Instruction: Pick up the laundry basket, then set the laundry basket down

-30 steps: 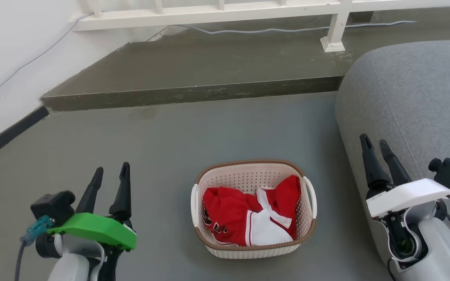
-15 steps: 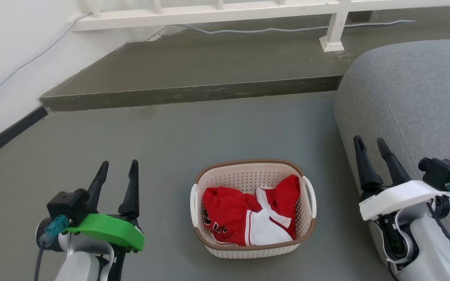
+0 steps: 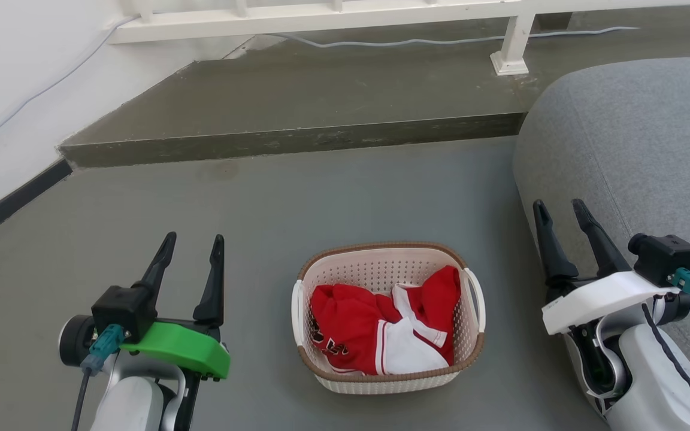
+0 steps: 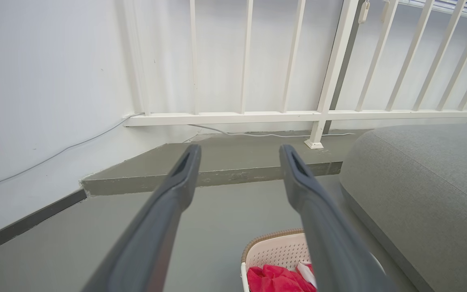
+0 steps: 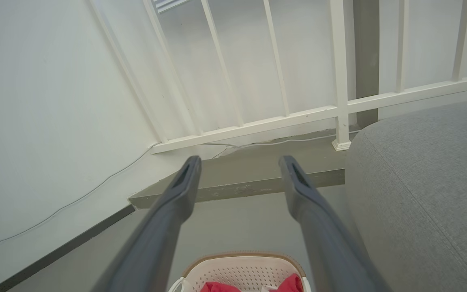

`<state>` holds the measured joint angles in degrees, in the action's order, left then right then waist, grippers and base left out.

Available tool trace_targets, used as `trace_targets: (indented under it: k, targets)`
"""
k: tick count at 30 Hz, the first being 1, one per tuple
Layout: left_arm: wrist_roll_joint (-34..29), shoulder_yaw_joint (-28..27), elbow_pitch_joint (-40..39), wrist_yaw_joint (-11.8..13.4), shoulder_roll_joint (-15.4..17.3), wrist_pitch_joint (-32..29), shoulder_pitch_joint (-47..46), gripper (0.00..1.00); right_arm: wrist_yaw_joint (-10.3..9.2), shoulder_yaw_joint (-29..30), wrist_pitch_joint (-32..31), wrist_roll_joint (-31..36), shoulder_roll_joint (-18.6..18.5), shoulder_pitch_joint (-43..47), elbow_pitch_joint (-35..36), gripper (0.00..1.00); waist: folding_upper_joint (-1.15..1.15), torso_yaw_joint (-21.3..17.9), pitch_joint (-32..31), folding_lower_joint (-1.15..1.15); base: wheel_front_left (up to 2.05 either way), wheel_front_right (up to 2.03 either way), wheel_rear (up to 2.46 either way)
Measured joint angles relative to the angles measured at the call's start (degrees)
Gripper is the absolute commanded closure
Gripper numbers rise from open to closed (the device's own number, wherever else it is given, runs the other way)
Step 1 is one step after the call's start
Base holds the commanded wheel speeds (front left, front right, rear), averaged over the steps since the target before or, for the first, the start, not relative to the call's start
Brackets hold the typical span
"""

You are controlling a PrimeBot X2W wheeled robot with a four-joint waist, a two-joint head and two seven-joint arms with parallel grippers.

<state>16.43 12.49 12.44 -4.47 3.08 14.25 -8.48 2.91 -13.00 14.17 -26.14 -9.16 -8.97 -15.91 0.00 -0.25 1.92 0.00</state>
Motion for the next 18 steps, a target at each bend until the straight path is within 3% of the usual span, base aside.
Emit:
trace_targets:
  k: [18]
  targets:
    - [-0.1, -1.1, 0.1, 0.0, -0.3, 0.0, 0.0, 0.00, 0.09, 1.3, 0.0, 1.2, 0.7, 0.0, -0.8, 0.00, 0.00, 0.0, 0.9, 0.00, 0.00, 0.00, 0.00]
